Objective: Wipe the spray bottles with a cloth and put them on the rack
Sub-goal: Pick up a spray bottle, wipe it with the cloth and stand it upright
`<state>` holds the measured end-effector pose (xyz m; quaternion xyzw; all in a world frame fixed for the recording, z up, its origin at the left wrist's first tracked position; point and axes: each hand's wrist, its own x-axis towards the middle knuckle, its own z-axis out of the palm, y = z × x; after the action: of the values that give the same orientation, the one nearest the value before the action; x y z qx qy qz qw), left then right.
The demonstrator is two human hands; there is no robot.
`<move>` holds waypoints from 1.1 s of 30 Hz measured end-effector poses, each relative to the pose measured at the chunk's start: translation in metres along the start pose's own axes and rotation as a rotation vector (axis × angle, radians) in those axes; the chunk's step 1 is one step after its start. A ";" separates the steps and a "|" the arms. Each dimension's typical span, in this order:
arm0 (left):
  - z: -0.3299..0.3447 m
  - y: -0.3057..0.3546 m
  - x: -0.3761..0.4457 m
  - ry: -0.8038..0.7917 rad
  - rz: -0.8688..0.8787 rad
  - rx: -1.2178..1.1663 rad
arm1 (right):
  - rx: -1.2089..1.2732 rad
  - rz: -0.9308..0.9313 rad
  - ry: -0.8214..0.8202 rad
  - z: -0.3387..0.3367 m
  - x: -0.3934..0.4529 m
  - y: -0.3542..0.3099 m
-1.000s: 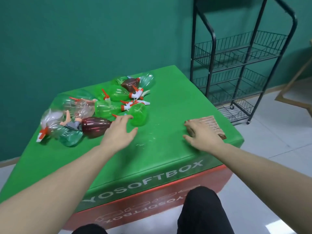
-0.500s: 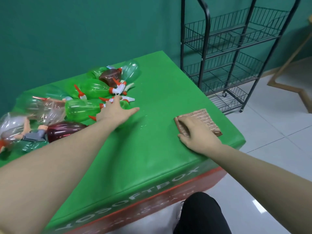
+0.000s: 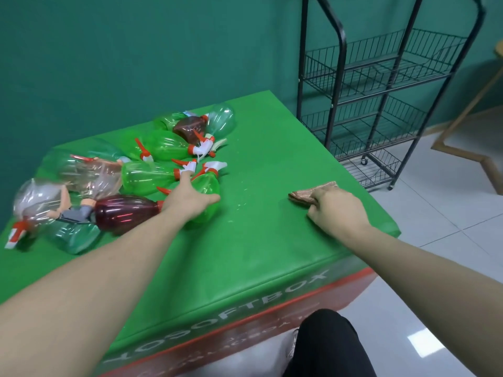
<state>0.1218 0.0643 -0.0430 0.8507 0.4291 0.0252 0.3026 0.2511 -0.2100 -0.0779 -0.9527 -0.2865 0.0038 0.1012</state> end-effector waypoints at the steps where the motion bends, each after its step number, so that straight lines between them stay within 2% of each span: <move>1: -0.001 -0.004 -0.008 0.001 0.027 -0.025 | 0.028 0.012 0.029 -0.003 -0.003 -0.002; 5: -0.010 -0.024 -0.040 0.032 0.155 -0.081 | 0.122 0.029 0.129 -0.011 -0.018 -0.018; 13: -0.036 -0.075 -0.098 0.053 0.275 -0.177 | 0.455 0.010 0.101 -0.026 -0.056 -0.070; 16: -0.041 -0.098 -0.119 0.086 0.254 -0.232 | 0.694 0.066 0.025 -0.028 -0.067 -0.092; 23: -0.054 -0.140 -0.147 0.121 0.286 -0.146 | 1.301 0.321 -0.226 -0.020 -0.086 -0.136; 27: -0.058 -0.154 -0.152 0.076 0.348 -0.048 | 1.419 0.340 -0.369 -0.018 -0.091 -0.161; 33: -0.053 -0.164 -0.145 -0.017 0.421 0.030 | 1.660 0.368 -0.498 -0.014 -0.091 -0.185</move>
<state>-0.1032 0.0558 -0.0559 0.9262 0.2396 0.0745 0.2815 0.0758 -0.1117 -0.0325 -0.5743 -0.0472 0.4341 0.6925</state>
